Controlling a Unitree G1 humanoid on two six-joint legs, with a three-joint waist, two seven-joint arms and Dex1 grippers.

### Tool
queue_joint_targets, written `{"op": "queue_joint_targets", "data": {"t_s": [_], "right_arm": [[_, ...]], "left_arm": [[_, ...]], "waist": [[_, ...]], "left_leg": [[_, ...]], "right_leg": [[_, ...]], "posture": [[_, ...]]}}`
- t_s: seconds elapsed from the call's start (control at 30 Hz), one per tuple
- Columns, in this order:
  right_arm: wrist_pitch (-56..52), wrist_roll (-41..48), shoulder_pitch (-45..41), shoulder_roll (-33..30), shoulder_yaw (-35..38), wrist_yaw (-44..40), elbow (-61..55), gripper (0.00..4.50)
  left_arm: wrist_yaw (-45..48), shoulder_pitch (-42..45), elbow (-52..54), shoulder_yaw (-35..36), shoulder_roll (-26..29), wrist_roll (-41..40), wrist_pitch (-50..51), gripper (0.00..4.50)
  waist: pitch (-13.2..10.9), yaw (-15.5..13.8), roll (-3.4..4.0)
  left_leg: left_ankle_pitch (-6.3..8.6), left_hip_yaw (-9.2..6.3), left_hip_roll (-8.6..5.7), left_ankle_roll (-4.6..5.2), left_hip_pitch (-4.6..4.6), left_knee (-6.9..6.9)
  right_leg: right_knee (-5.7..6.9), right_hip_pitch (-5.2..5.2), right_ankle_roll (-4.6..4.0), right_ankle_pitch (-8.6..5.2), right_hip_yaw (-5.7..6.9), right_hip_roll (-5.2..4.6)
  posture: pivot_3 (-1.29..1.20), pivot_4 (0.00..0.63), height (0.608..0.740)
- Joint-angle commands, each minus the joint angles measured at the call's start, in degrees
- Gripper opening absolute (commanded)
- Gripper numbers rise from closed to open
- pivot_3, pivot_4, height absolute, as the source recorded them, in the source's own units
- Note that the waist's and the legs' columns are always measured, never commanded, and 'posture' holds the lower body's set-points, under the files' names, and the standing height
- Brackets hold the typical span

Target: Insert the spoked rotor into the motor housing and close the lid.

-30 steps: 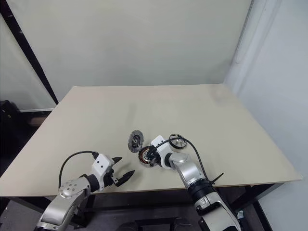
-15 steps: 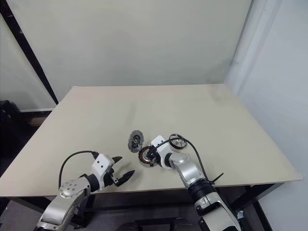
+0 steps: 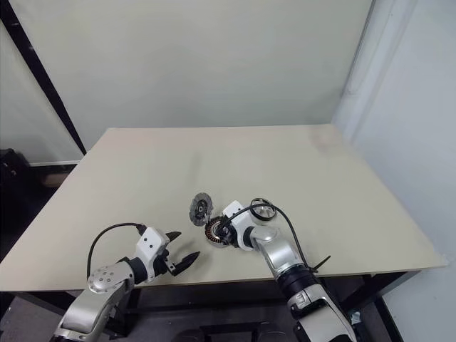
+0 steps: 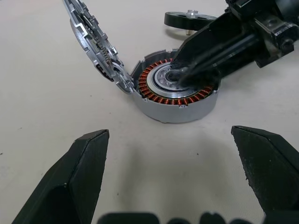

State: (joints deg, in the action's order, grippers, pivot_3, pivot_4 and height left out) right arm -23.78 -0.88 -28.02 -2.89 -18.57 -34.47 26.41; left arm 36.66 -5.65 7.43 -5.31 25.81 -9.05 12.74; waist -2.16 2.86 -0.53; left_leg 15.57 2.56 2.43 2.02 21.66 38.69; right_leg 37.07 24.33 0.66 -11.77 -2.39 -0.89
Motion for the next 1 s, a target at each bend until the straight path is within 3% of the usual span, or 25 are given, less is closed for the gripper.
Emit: {"op": "queue_joint_targets", "data": {"t_s": [0.03, 0.13, 0.23, 0.47, 0.7, 0.9, 1.0], "right_arm": [[-0.8, 0.9, -0.2, -0.3, 1.3, -0.1, -1.9, 3.18], [-3.8, 4.3, 0.1, 0.7, 3.2, -1.5, -4.9, 3.18], [-5.0, 5.7, 0.2, 1.2, 4.0, -1.7, -7.0, 2.49], [-2.7, 4.3, -0.3, 2.5, 4.5, 2.5, -4.6, 0.04], [3.0, -1.9, 0.1, 0.9, -0.6, 4.4, 2.9, 0.04], [0.4, 3.6, 0.4, 1.8, 5.5, 4.2, -2.0, 0.04], [-4.9, 8.2, 0.4, 2.3, 10.0, 4.6, -8.0, 0.58]], "left_arm": [[-0.2, 0.9, 2.4, 0.6, 0.3, 0.0, -0.6, 4.50], [-0.1, 0.8, 2.3, 0.6, 0.3, 0.0, -0.6, 4.50], [-0.1, 0.8, 2.3, 0.5, 0.3, 0.1, -0.6, 4.50], [-0.1, 1.0, 2.3, 0.4, 0.2, 0.1, -0.7, 4.50], [-0.3, 1.0, 2.4, 0.4, 0.1, 0.1, -0.6, 4.50], [-0.3, 0.9, 2.6, 0.3, 0.0, 0.1, -0.6, 4.50], [-0.3, 1.0, 2.3, 0.0, -0.2, 0.2, -0.8, 4.50]], "waist": [[0.0, 0.0, 0.00], [0.0, 0.0, 0.00], [0.0, 0.0, 0.00], [0.0, 0.0, 0.00], [0.0, 0.1, -0.01], [0.0, 0.0, 0.00], [0.0, 0.0, 0.00]], "left_leg": [[0.00, 0.00, 0.00, 0.00, 0.00, 0.00], [0.00, 0.00, -0.01, 0.00, 0.01, 0.01], [0.00, -0.01, 0.00, 0.00, 0.02, 0.00], [0.00, 0.01, 0.02, 0.00, 0.03, -0.09], [0.00, 0.04, -0.01, 0.00, 0.01, -0.08], [0.00, 0.02, 0.02, 0.00, -0.03, -0.08], [0.00, -0.02, 0.01, -0.01, 0.05, -0.07]], "right_leg": [[0.00, 0.00, 0.00, 0.00, 0.00, -0.01], [-0.01, 0.00, 0.00, 0.00, -0.02, -0.03], [0.00, 0.04, 0.00, 0.00, -0.02, -0.03], [0.00, 0.09, 0.01, 0.01, 0.03, 0.01], [-0.02, 0.06, 0.00, 0.00, -0.02, -0.03], [0.00, 0.03, 0.00, 0.00, 0.00, -0.01], [-0.01, 0.07, 0.01, 0.01, -0.01, -0.02]], "posture": [[0.00, 0.000, 0.740], [0.00, 0.000, 0.740], [0.00, 0.000, 0.740], [0.00, 0.000, 0.740], [0.00, 0.000, 0.740], [0.00, 0.000, 0.740], [0.00, 0.000, 0.740]]}}
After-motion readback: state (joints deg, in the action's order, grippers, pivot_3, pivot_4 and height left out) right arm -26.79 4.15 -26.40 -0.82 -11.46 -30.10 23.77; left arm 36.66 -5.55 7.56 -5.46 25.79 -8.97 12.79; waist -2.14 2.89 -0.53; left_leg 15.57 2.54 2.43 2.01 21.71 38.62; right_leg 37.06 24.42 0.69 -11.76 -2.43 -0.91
